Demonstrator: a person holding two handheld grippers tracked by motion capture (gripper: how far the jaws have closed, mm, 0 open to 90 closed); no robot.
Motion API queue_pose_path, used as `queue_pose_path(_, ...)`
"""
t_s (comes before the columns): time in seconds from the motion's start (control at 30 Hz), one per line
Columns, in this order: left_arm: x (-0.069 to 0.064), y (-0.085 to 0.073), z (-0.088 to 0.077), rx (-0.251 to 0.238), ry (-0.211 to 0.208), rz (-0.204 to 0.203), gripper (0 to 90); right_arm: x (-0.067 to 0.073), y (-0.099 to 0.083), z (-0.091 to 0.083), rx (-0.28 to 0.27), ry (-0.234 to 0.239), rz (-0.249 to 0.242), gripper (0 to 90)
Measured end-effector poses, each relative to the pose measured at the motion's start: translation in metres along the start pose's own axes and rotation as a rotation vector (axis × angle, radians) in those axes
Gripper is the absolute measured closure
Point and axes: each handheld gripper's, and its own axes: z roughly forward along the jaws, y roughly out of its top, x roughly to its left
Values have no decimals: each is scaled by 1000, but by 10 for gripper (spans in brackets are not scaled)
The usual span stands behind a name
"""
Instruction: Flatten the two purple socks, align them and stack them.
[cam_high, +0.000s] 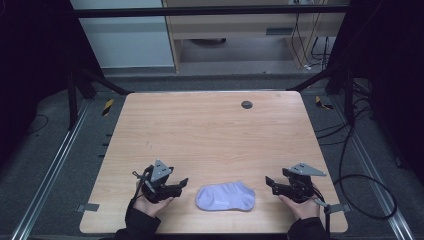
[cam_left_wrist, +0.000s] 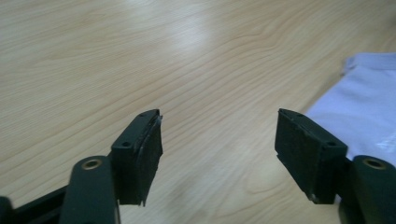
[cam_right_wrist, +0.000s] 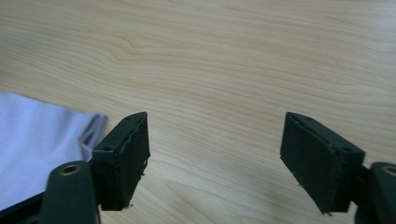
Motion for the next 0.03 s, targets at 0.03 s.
queue_pose_path(0.03,4,-1,0,1,12,-6,287,-3,-1,0,2,-8,3,199)
